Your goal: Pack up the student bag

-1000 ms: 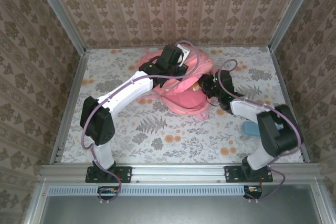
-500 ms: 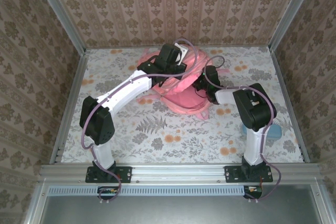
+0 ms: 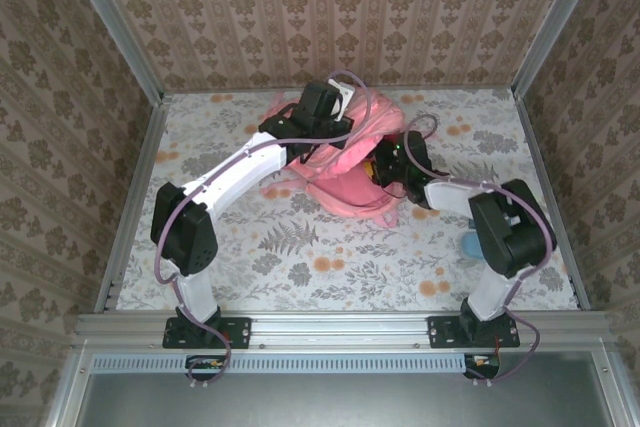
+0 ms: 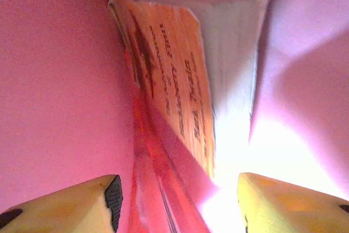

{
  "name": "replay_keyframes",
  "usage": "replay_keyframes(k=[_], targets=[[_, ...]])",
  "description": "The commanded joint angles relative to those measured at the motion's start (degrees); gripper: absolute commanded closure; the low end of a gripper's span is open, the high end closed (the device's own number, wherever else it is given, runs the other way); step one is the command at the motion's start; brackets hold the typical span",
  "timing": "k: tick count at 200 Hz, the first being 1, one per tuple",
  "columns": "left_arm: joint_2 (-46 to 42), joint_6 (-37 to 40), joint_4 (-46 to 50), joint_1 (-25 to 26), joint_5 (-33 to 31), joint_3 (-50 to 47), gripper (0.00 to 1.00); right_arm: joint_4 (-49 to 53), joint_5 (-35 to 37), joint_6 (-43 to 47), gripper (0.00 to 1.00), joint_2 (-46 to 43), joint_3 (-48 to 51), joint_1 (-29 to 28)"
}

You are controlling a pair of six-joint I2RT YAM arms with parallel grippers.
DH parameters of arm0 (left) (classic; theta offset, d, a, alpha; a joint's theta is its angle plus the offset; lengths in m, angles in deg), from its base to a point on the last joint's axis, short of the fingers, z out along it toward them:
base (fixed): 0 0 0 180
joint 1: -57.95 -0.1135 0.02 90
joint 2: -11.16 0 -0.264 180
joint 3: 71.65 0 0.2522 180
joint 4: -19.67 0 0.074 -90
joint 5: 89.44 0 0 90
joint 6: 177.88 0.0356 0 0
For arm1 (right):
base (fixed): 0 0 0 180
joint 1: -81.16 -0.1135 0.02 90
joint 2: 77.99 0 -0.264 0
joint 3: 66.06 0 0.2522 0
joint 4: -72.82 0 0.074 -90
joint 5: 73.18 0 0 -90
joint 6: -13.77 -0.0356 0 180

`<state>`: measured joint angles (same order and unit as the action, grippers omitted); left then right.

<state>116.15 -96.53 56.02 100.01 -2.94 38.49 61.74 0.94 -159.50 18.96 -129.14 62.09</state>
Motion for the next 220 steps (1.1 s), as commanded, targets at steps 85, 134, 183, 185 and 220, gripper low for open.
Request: replay_keyframes(k=[85,134,183,185,220], targets=[[-2.22,-4.95,-4.89,-3.01,15.14,-4.1,0.77,39.18,11.62,17.57,0.49,-23.63,5.55,1.59],[-6.71,-9.03,-3.05,-6.03,18.48,-11.86,0.27,51.8,20.41,23.81,0.36,-35.42,6.88,1.89],[-16.04,-10.21,-2.69,-9.8,16.28,-27.0,0.18,53.05,17.95,30.27,0.3,-36.95,2.41,1.37],[-16.59,-10.04,-2.65,-9.92,16.15,-27.73,0.17,52.99,17.67,30.4,0.29,-36.66,2.22,1.26],[-21.72,-6.81,-4.47,-12.21,16.5,-40.0,0.18,50.68,12.36,32.02,0.3,-29.89,-1.82,-1.19]])
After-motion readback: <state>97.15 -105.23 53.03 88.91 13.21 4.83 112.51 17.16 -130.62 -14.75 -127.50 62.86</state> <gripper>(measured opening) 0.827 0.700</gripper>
